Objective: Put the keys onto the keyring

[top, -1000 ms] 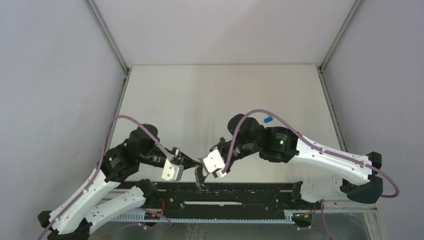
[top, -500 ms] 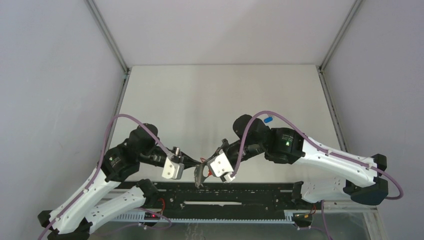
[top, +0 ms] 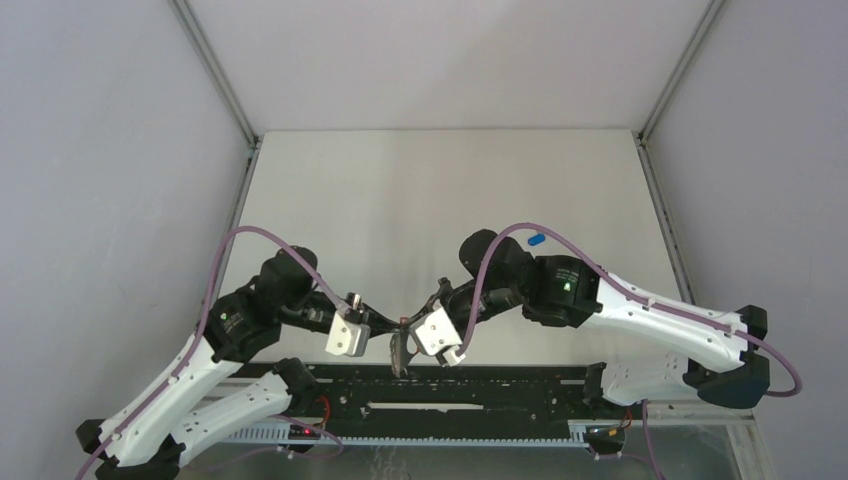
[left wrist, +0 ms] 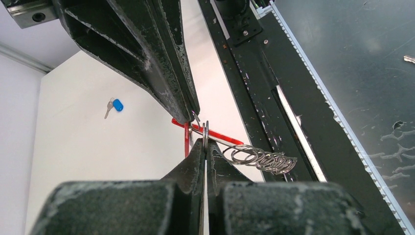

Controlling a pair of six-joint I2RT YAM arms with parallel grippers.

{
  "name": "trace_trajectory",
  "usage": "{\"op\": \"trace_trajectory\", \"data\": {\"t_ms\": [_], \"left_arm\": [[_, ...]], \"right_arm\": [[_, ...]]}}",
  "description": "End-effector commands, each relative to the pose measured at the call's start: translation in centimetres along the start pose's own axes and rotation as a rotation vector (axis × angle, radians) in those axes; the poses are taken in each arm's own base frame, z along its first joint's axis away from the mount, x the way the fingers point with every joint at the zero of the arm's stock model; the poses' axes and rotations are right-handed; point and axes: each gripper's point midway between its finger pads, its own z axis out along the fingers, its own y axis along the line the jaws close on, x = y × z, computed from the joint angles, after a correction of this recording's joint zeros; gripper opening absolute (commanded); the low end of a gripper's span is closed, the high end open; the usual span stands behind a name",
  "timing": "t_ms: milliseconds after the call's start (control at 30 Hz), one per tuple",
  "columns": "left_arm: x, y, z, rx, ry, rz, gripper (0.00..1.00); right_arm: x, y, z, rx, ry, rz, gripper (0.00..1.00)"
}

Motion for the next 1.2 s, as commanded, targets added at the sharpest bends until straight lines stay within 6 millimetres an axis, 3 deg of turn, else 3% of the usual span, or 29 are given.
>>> {"op": "trace_trajectory", "data": {"t_ms": [0, 1167], "left_arm": [[-2.5, 1.1, -0.5, -0.03, -0.052, 0.057, 0.0], [-2.0, 1.2, -0.4, -0.033, -0.035, 0.037, 0.0]], "right_arm": [[-0.6, -0.5, -0.1, 0.01, -0.013, -0.032, 0.0], [-1.5, -1.0, 0.8, 0.011, -0.061, -0.055, 0.0]]}}
